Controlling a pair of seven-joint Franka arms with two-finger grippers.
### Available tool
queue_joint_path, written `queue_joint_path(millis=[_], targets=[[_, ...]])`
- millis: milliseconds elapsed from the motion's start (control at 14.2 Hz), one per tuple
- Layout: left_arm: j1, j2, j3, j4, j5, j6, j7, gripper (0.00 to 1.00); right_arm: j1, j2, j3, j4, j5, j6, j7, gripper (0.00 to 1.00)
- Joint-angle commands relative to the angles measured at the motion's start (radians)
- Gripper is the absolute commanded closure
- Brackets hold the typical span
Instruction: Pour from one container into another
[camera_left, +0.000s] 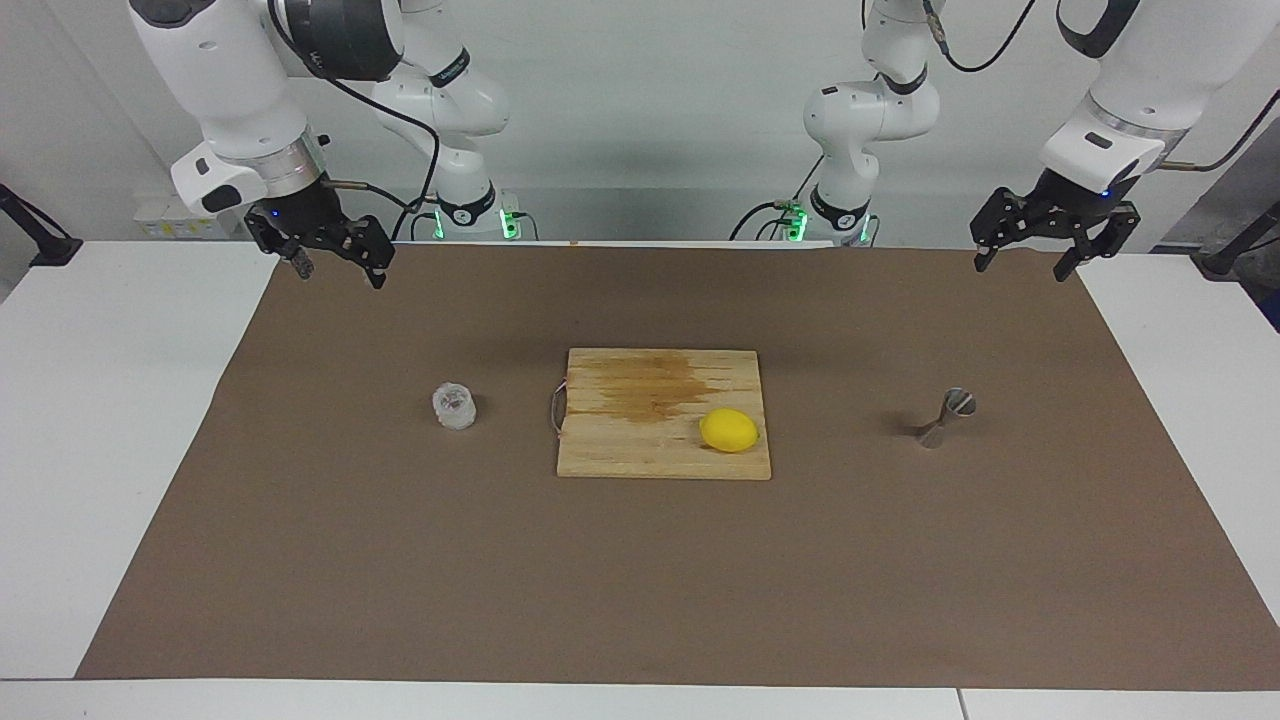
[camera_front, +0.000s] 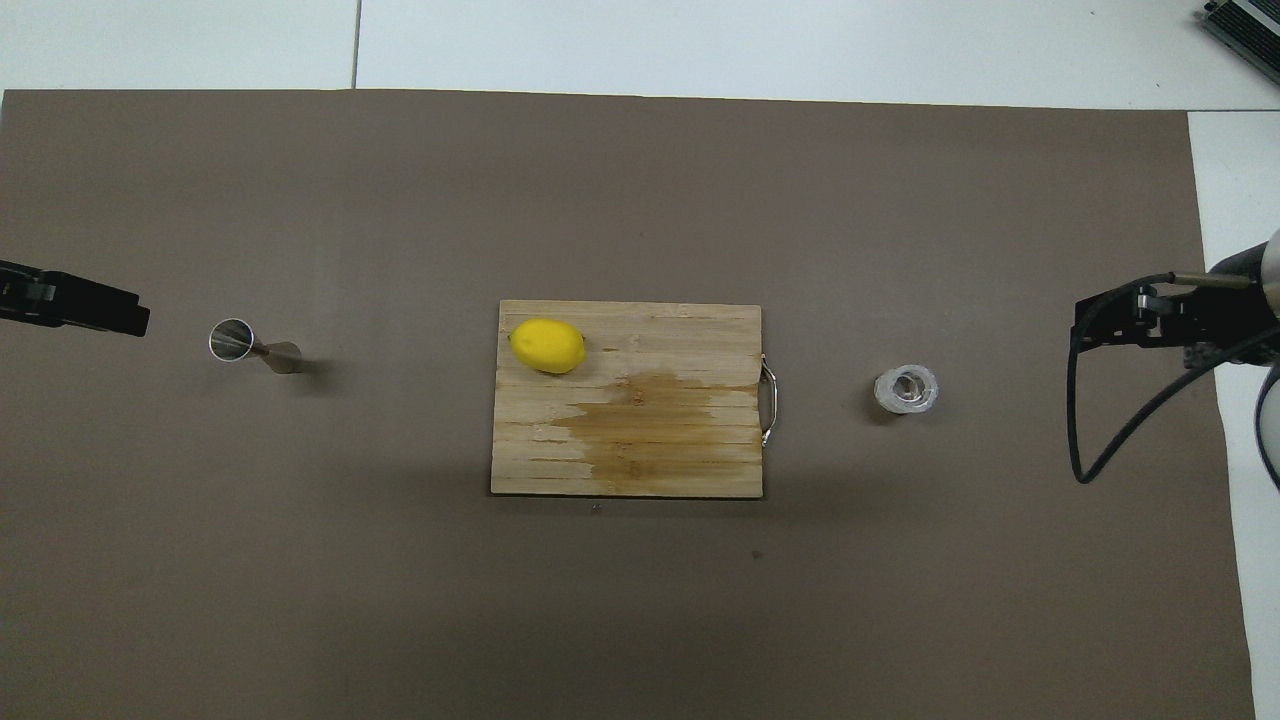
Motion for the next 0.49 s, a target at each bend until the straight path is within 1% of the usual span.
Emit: queue_joint_path(millis=[0, 141, 212, 423], targets=[[0.013, 0.031, -0.001, 0.014, -0.041, -0.011, -0.024, 0.00, -0.010, -0.024, 0.003, -0.025, 0.019, 0.003, -0.016, 0.00], [0.018, 0.074, 0.003, 0.020, -0.072, -0.008, -0.089, 0.00, -0.010, -0.024, 0.003, -0.025, 0.019, 0.003, -0.016, 0.00], [0.039, 0.096, 0.003, 0.023, -0.087, -0.006, -0.123, 0.00, -0.010, -0.024, 0.003, -0.025, 0.019, 0.003, -0.016, 0.00], [0.108, 0.156, 0.005, 0.022, -0.216, -0.008, -0.194, 0.00, -0.010, -0.024, 0.003, -0.025, 0.019, 0.003, -0.016, 0.00]])
